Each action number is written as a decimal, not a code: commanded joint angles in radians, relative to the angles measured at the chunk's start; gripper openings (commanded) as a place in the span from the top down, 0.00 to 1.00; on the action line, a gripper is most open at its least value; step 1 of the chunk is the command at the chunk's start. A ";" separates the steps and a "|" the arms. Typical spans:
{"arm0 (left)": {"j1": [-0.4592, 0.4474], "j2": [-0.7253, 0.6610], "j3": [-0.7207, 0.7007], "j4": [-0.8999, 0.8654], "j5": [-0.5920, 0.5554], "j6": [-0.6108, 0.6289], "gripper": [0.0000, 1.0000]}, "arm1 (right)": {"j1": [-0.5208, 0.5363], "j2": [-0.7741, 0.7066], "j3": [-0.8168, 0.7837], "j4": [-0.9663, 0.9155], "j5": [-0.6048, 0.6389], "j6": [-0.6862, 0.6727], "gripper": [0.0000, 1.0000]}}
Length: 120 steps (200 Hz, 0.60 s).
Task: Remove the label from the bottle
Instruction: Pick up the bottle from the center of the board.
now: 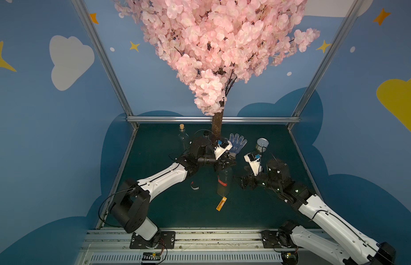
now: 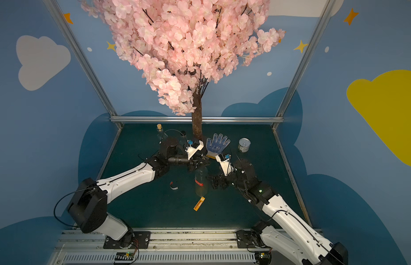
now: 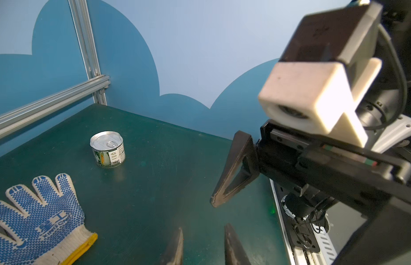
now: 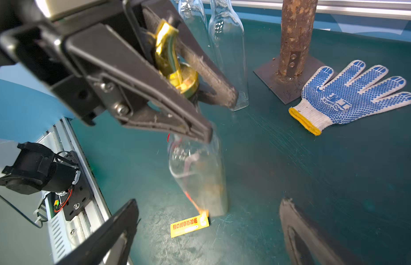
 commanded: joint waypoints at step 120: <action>-0.090 -0.261 0.103 -0.235 -0.756 -0.434 0.98 | 0.180 0.035 -0.148 0.192 0.061 -0.131 0.05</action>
